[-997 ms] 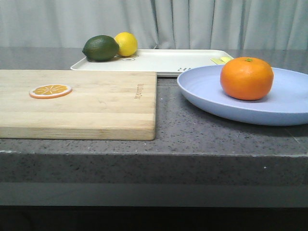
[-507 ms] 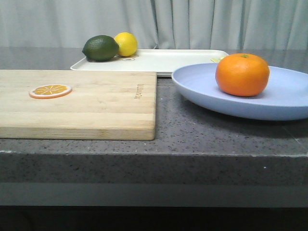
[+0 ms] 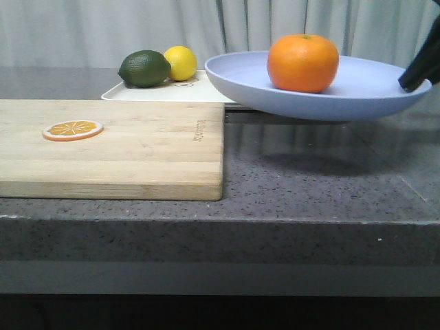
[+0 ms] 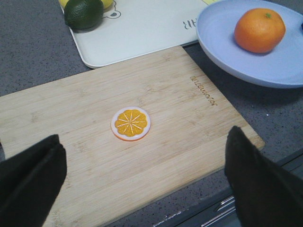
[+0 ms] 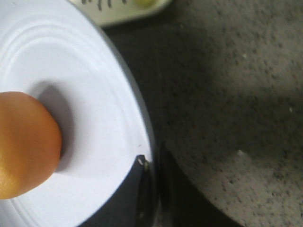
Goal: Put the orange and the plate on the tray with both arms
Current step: 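Lift the plate with the right gripper and carry it over the white tray, then lower the plate onto the tray, open the right gripper and withdraw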
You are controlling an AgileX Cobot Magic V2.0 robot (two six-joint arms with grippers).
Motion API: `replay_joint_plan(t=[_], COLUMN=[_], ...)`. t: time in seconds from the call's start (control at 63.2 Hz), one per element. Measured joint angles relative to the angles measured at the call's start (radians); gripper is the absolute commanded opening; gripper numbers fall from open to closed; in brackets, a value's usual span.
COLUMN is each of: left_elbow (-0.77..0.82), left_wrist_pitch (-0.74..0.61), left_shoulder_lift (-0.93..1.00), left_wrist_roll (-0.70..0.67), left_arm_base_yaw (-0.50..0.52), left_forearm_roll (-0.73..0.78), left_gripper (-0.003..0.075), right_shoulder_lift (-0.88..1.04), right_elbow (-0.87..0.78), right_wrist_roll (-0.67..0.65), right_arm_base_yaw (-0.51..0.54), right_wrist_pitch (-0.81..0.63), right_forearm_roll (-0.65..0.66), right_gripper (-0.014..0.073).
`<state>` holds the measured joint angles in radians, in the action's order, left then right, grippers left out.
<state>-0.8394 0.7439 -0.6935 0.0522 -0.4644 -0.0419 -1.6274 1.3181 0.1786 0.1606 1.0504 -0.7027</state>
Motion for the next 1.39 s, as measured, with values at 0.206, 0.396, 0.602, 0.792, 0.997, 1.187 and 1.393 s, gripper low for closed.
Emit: replay_joint_plan(t=[0.206, 0.396, 0.602, 0.792, 0.997, 1.187, 1.393], left_elbow=[0.000, 0.000, 0.000, 0.000, 0.000, 0.000, 0.000], left_wrist_pitch=[0.000, 0.000, 0.000, 0.002, 0.003, 0.003, 0.005], left_shoulder_lift=[0.000, 0.000, 0.000, 0.000, 0.000, 0.000, 0.000], left_wrist_roll=[0.000, 0.000, 0.000, -0.002, -0.002, -0.002, -0.002], left_arm_base_yaw=[0.000, 0.000, 0.000, 0.000, 0.000, 0.000, 0.000], left_forearm_roll=[0.000, 0.000, 0.000, 0.000, 0.000, 0.000, 0.000], left_gripper=[0.0661, 0.0661, 0.0661, 0.0661, 0.0661, 0.0661, 0.0661], right_shoulder_lift=[-0.140, -0.330, -0.535, -0.675, -0.703, -0.703, -0.703], right_elbow=[0.291, 0.550, 0.811, 0.949, 0.961, 0.963, 0.963], right_wrist_roll=[-0.206, -0.323, -0.448, -0.523, -0.538, -0.539, -0.539], right_arm_base_yaw=[-0.099, -0.152, -0.172, -0.176, -0.178, -0.179, -0.179], right_wrist_pitch=[0.024, 0.031, 0.032, 0.042, 0.062, 0.063, 0.063], right_forearm_roll=[0.143, 0.166, 0.166, 0.168, 0.169, 0.169, 0.169], right_gripper=[-0.0060, -0.0060, -0.0060, -0.0060, -0.0060, -0.0060, -0.0012])
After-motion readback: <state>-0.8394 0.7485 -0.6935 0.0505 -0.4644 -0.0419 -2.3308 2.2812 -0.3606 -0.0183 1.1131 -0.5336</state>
